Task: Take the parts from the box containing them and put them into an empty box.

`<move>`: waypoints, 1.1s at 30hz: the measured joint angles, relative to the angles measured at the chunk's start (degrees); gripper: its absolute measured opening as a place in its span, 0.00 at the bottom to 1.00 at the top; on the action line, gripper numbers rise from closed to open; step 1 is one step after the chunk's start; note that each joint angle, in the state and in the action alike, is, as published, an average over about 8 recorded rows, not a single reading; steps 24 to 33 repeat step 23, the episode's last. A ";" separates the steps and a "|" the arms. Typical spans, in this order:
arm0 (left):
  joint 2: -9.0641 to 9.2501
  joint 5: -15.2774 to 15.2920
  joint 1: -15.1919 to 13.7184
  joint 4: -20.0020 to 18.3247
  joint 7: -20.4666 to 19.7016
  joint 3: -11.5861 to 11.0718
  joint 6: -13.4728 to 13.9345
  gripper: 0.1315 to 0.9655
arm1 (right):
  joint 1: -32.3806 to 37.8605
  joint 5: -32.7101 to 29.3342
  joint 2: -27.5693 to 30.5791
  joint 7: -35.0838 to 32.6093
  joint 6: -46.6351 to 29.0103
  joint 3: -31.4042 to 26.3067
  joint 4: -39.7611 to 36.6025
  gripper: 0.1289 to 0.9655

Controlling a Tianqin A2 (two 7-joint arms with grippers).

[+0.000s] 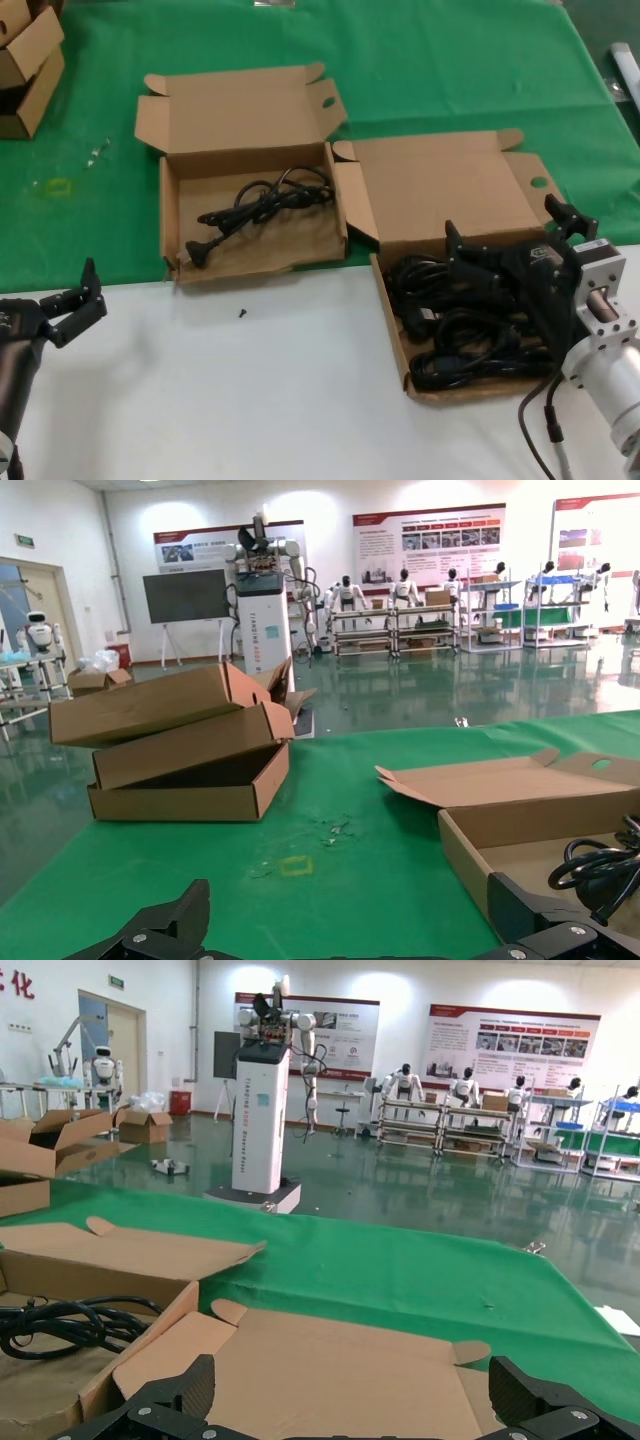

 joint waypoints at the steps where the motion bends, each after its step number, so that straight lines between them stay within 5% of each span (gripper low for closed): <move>1: 0.00 0.00 0.00 0.00 0.00 0.00 0.00 1.00 | 0.00 0.00 0.00 0.00 0.00 0.00 0.00 1.00; 33: 0.00 0.00 0.00 0.00 0.00 0.00 0.00 1.00 | 0.00 0.00 0.00 0.00 0.00 0.00 0.00 1.00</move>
